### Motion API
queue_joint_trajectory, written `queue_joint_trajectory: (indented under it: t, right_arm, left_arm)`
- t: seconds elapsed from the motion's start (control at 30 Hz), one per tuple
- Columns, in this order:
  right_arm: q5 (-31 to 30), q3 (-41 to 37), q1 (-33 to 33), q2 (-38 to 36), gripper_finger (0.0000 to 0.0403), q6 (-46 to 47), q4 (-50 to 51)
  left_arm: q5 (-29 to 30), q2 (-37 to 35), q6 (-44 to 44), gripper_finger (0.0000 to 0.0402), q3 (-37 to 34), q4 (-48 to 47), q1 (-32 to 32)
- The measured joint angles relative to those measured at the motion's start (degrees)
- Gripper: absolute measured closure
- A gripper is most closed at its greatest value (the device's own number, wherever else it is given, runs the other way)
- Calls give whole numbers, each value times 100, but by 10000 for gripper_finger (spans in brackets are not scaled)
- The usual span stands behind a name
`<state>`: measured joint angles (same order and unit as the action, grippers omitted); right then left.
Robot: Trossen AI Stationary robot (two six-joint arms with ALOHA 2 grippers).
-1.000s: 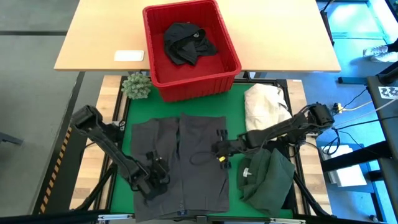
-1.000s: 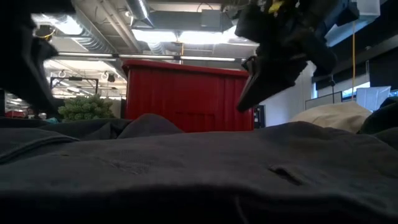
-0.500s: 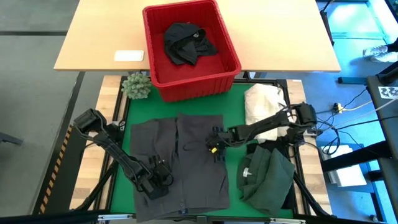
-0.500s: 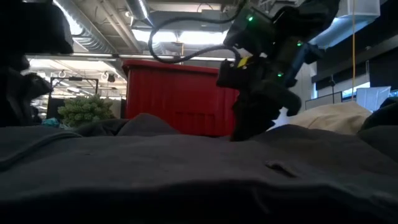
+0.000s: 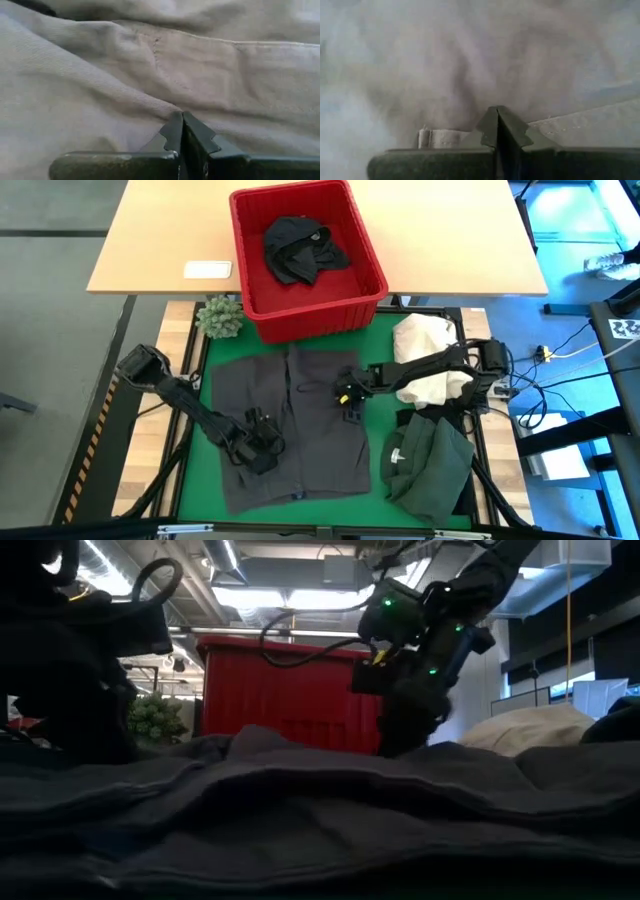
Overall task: Fold laundry
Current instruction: Fold the gray pants, then adjust the green folded polo shirt
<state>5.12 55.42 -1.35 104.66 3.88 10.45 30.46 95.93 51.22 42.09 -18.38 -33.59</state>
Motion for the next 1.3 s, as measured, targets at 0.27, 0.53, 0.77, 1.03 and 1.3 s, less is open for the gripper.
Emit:
queue_joint_trajectory:
  t: [0.27,0.53,0.77,1.03,1.3]
  right_arm:
    - [42,-4,473,-1016,398,21,849]
    - [-241,-2,1243,-1862,398,331,2469]
    - [475,-2,2068,-2872,398,1175,3873]
    - [1298,9,2560,-3974,398,1587,4614]
    - [2028,9,2845,-3831,341,1175,4973]
  left_arm:
    - [92,-940,-236,379,-15,-232,-44]
    - [400,-1255,-583,361,-13,146,-97]
    - [393,-1257,-1423,360,-4,1009,-25]
    - [251,-1257,-1748,362,-2,1392,242]
    - [-135,-1262,-1792,362,4,1520,496]
